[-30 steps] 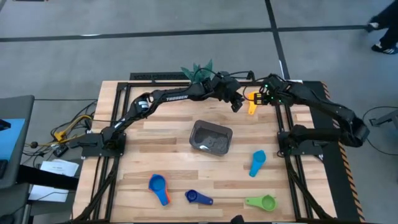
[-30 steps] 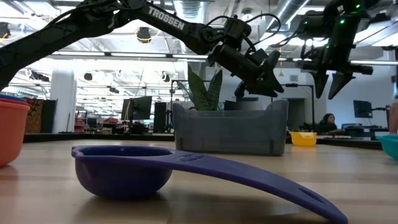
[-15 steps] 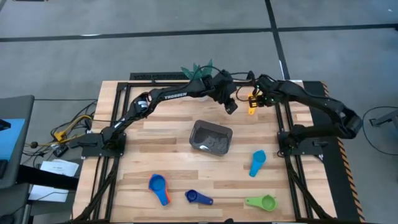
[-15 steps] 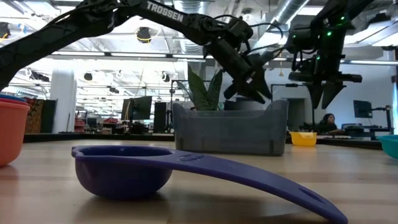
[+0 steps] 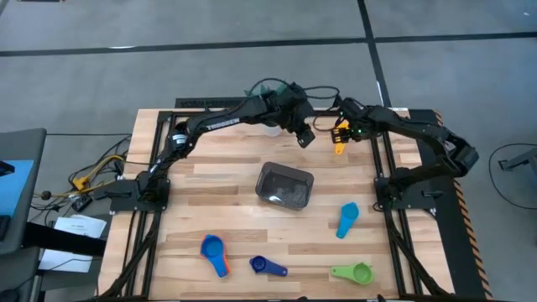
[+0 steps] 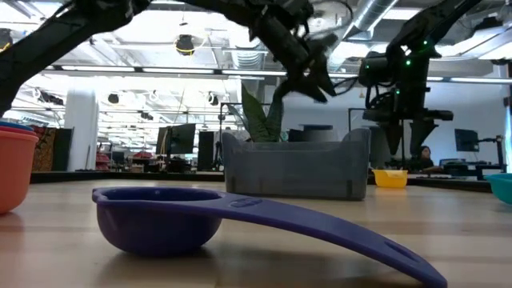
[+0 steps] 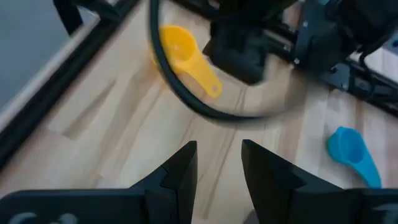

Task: Nest measuring cups in basket
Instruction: Stack the yellow measuring cup on top of the blue measuring cup

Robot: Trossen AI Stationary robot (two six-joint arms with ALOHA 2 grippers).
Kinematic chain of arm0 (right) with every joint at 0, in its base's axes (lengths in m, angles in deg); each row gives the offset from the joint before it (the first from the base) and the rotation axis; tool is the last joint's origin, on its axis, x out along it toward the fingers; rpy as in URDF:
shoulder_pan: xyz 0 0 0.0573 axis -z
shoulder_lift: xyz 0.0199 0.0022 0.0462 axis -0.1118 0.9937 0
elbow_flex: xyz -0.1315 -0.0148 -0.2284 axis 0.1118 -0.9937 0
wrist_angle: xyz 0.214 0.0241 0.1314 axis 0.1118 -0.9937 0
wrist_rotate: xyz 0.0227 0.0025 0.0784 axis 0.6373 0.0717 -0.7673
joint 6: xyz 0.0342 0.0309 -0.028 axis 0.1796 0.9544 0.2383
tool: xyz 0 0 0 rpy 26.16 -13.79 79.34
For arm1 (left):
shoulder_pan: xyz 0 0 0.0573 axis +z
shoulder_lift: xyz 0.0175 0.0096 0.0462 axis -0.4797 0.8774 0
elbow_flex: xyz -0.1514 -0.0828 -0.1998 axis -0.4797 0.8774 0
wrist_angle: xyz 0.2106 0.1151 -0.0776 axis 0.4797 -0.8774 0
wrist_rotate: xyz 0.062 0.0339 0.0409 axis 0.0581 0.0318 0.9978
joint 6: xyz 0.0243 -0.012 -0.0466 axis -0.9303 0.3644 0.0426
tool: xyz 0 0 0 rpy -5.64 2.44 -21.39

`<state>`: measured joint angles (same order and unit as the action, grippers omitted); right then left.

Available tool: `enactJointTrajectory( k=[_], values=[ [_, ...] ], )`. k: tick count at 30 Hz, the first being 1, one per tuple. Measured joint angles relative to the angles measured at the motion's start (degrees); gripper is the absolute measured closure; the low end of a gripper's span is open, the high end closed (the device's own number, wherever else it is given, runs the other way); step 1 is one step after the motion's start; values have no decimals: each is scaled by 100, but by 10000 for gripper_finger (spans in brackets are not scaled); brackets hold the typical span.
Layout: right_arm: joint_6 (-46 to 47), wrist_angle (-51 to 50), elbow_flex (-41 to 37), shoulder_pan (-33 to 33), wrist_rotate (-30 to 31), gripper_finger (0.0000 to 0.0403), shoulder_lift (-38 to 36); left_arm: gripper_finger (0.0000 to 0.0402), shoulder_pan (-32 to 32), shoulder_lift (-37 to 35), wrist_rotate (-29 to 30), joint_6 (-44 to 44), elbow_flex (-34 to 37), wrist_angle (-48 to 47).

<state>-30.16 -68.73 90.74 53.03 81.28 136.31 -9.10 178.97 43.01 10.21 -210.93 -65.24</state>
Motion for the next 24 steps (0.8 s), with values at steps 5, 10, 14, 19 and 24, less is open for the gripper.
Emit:
enactJointTrajectory(
  k=[5, 10, 14, 19, 24],
  values=[
    [-2, 267, -2, 634, -75, 162, 173, 288, 37, -358, 301, -198, -9, -106],
    [-230, 895, 0, 1038, -614, 183, 549, 288, 68, -483, 407, -281, -9, -130],
    [-243, 903, 0, 1078, -534, 196, 949, 288, 66, -498, 364, -279, -7, -342],
    [-239, 969, 4, 941, -200, 224, 1107, 288, 62, -511, 369, -389, -7, -606],
    [-237, 970, 7, 939, -137, 297, 1116, 288, 62, -511, 383, -611, -7, -794]
  ],
)
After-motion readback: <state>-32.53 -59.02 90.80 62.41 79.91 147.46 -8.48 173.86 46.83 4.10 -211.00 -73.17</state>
